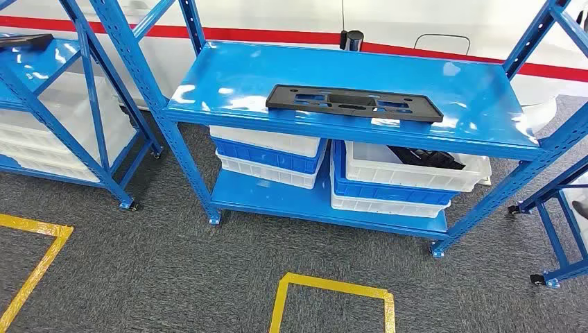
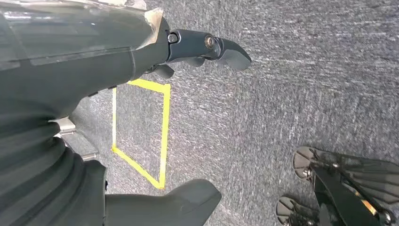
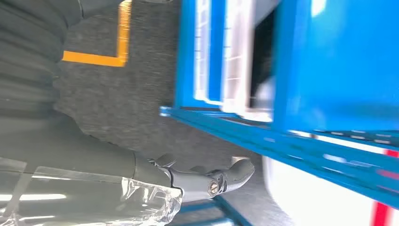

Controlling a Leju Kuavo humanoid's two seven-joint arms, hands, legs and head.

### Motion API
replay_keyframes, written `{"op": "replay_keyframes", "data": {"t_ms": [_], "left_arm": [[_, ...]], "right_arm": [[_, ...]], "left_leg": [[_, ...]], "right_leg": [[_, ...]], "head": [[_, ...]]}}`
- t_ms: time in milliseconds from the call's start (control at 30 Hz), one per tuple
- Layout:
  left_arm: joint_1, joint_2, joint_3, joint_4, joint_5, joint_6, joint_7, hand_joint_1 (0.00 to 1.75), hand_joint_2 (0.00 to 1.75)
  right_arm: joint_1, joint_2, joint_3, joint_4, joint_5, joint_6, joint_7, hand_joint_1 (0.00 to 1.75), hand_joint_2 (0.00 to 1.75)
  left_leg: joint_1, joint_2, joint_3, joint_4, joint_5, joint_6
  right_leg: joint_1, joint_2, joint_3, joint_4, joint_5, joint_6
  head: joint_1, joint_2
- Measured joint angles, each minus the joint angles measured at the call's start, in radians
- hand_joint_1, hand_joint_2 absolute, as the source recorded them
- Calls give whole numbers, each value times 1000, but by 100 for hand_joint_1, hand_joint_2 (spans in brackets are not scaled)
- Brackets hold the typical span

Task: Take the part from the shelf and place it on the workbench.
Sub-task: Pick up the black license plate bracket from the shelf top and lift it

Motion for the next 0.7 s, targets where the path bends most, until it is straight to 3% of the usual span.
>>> {"op": "replay_keyframes", "data": {"t_ms": [67,700], "left_arm": [[-2,-2,0,2,-4,6,4,0,175],[-31,-39,27,49,-103,120,73,0,175]], "right_arm": [[-8,-24,-4,-20,-16,-6,6,0,175],[-189,-476,-43,-437,-311,-147,150,0,175]], "left_leg": [[0,0,0,0,0,0],[0,0,0,0,0,0]], "right_leg": [[0,0,0,0,0,0],[0,-1,-1,0,0,0]], "head": [[0,0],[0,0]]}}
